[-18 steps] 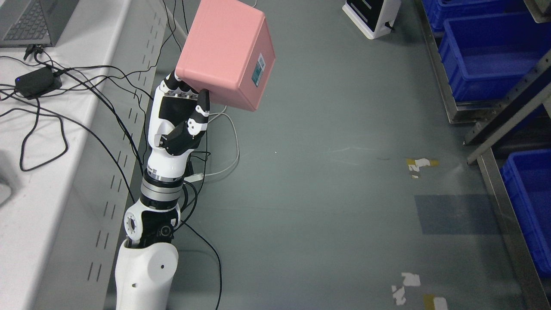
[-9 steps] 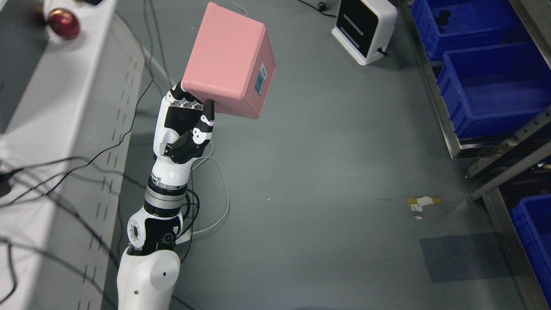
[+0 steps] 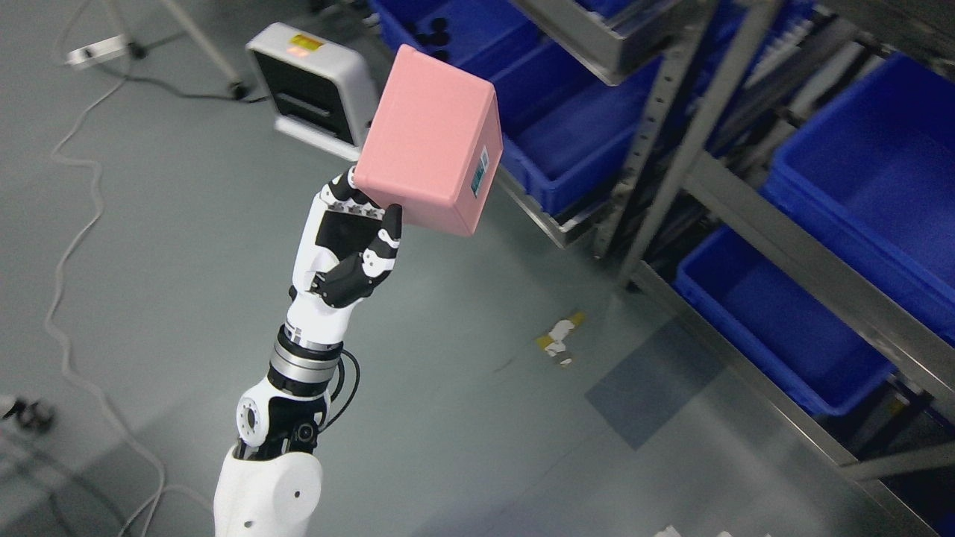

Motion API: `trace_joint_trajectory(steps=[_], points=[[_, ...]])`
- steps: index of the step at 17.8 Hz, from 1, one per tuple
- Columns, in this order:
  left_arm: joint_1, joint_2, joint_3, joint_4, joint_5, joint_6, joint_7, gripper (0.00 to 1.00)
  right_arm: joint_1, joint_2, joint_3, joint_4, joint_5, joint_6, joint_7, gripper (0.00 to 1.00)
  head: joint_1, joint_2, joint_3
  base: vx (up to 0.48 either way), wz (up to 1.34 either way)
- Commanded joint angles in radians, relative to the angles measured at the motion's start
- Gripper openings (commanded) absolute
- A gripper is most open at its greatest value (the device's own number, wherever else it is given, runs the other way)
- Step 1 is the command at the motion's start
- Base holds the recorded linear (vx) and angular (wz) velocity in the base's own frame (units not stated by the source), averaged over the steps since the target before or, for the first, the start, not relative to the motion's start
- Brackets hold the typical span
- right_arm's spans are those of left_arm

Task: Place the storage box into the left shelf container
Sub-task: 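Move the pink box with the left hand into the blue bin on the rack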

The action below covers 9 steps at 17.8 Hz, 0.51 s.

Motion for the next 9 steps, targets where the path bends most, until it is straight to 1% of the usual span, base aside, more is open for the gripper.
trace_joint_trajectory(steps=[1, 3, 5, 7, 9], points=[[0.119, 0.017, -0.146, 0.077, -0.095, 0.001, -0.008, 0.02, -0.008, -0.017, -0.003, -0.017, -0.002, 0.000, 0.001, 1.00, 0.0000, 0.000, 0.000, 0.295, -1.21], [0.159, 0.017, -0.195, 0.120, -0.167, 0.001, -0.041, 0.02, -0.008, -0.017, -0.003, -0.017, -0.002, 0.000, 0.001, 1.00, 0.0000, 0.000, 0.000, 0.274, -1.17], [0.160, 0.017, -0.202, 0.170, -0.223, 0.001, -0.039, 0.02, -0.008, -0.017, -0.003, -0.017, -0.002, 0.000, -0.001, 1.00, 0.0000, 0.000, 0.000, 0.249, -1.10], [0.141, 0.017, -0.185, 0.216, -0.258, 0.004, -0.030, 0.02, -0.008, -0.017, -0.003, -0.017, -0.002, 0.000, 0.001, 1.00, 0.0000, 0.000, 0.000, 0.246, -1.01], [0.075, 0.017, -0.127, 0.275, -0.258, 0.005, -0.025, 0.02, -0.008, -0.017, -0.003, -0.017, -0.002, 0.000, 0.001, 1.00, 0.0000, 0.000, 0.000, 0.235, -0.91]])
